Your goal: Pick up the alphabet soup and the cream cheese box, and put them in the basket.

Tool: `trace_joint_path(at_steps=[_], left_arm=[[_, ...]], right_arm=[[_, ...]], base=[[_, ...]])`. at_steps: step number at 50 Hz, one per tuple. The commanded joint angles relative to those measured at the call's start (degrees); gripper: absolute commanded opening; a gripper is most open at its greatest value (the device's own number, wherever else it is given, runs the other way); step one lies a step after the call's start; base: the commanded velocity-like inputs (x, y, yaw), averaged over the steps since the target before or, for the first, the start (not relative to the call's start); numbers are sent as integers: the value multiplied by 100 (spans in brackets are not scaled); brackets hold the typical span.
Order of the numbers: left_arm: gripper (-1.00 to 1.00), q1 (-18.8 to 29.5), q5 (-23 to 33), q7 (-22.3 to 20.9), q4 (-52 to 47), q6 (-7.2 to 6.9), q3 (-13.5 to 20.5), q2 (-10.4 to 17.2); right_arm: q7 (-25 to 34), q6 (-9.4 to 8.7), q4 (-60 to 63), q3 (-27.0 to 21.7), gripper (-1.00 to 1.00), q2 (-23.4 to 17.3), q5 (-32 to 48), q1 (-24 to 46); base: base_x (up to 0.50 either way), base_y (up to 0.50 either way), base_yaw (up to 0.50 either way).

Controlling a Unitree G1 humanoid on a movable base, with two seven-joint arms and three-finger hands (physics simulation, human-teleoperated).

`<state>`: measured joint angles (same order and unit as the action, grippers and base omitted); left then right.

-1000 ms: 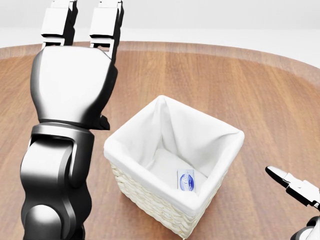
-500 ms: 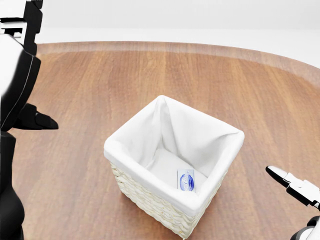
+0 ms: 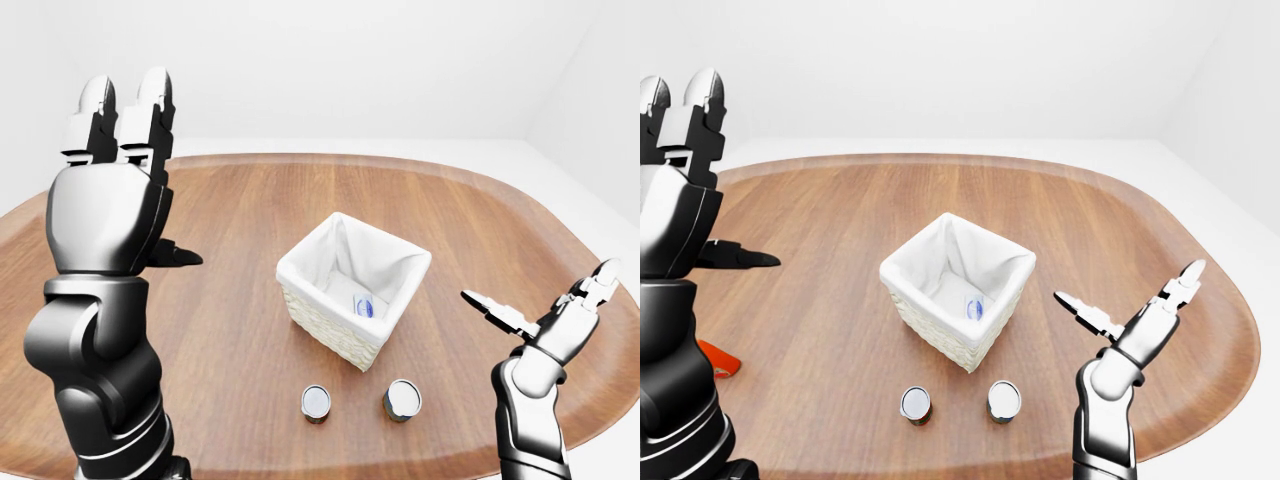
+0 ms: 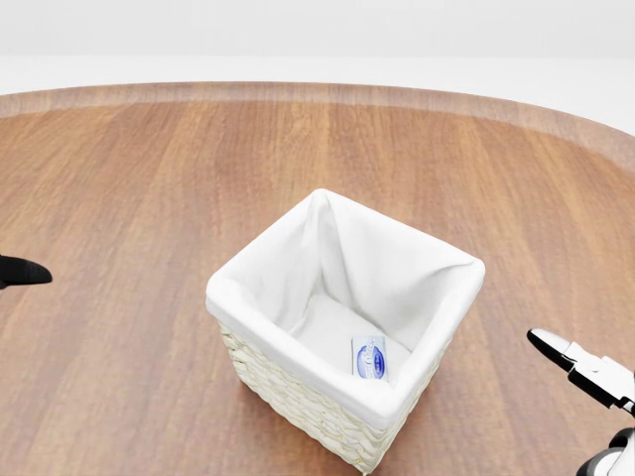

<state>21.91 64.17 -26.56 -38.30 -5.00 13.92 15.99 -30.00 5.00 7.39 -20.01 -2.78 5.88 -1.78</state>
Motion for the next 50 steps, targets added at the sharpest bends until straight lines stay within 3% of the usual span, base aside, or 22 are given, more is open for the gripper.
trace_joint_path(at_steps=[1, 34, 50], left_arm=[[100, -544, -487, 586, 194, 0, 158, -31], [100, -580, -442, 597, 208, 0, 107, -30], [100, -652, -514, 649, 211, 0, 46, -129]], right_arm=[[0, 0, -33, 3, 100, -9, -10, 12], [0, -28, 62, -16, 100, 9, -1, -33], [0, 0, -951, 174, 100, -98, 211, 50]], base=[[0, 0, 0], [0, 0, 0], [0, 0, 0]])
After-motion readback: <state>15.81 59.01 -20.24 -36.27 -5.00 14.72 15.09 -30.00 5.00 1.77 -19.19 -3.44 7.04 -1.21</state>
